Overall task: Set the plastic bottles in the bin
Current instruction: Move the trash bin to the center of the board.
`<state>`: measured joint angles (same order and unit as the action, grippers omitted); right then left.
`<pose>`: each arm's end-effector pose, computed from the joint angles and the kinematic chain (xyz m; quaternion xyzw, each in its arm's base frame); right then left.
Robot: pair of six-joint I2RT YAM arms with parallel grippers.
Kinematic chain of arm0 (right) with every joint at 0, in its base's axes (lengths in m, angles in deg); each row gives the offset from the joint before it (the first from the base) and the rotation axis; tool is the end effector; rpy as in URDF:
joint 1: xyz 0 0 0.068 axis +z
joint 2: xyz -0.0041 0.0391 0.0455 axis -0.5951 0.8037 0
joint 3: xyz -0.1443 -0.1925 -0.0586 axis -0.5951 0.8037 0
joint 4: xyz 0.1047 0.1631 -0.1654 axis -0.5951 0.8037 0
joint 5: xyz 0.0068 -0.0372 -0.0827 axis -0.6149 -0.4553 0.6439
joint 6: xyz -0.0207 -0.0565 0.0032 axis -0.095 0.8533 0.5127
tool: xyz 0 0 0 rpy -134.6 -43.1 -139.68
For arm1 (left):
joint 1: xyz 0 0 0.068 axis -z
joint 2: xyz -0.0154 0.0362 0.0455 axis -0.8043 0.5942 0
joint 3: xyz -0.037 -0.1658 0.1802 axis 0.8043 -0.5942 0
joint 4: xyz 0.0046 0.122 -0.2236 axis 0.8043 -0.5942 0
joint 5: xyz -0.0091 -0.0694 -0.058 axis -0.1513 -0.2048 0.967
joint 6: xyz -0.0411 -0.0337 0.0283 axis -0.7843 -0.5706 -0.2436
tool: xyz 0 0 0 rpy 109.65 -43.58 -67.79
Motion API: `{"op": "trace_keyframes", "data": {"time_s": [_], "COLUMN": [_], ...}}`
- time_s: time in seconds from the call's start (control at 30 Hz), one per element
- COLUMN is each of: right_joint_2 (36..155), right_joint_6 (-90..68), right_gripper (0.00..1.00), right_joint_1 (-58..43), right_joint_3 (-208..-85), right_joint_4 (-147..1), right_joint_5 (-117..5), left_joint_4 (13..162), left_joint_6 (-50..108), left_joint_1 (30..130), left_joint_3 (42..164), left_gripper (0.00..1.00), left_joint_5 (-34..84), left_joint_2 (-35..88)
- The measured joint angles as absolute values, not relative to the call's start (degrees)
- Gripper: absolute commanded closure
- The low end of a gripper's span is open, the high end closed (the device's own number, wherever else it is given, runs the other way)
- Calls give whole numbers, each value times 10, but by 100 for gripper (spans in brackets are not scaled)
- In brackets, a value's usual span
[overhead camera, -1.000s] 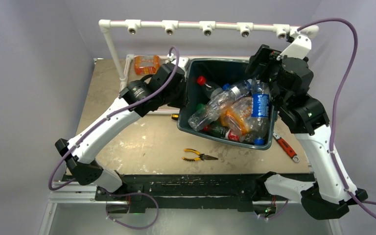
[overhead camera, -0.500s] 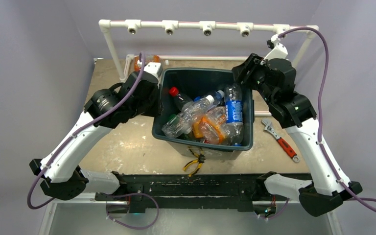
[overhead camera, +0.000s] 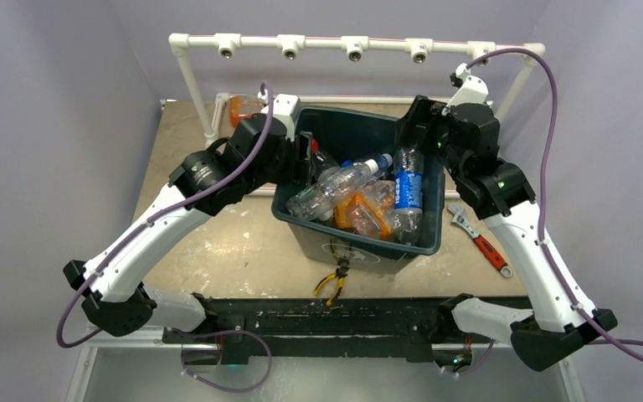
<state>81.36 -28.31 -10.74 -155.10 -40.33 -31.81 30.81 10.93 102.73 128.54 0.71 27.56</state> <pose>0.2299 0.0971 0.4280 0.0732 0.7919 0.1500 0.5873 0.1816 -0.1911 0.4224 0.0840 0.8704 -0.2005 0.4418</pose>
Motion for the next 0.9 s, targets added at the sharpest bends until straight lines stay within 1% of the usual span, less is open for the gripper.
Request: {"op": "trace_keyframes", "data": {"time_s": [0.03,0.07,0.1,0.2,0.47,0.9], "right_joint_2": [813,813,812,810,807,837], "right_joint_6": [-278,-273,-269,-260,-256,-264], "right_gripper": [1,1,1,1,1,1], "right_joint_1": [-108,-109,-110,-117,-117,-117], "right_joint_3": [-1548,-1545,-1542,-1533,-1528,-1549], "right_joint_4": [-402,-401,-399,-377,-341,-346], "right_joint_5": [-313,-308,-303,-279,-247,-284], "left_joint_4": [316,321,322,318,299,272], "left_joint_6": [115,118,127,134,167,189], "left_joint_1": [1027,1027,1024,1013,1005,1001], "left_joint_3": [1285,1286,1290,1308,1365,1365], "left_gripper": [58,81,99,100,100,100], "left_joint_5": [3,-2,-13,-37,-41,-79], "left_joint_2": [283,288,297,321,356,345]}}
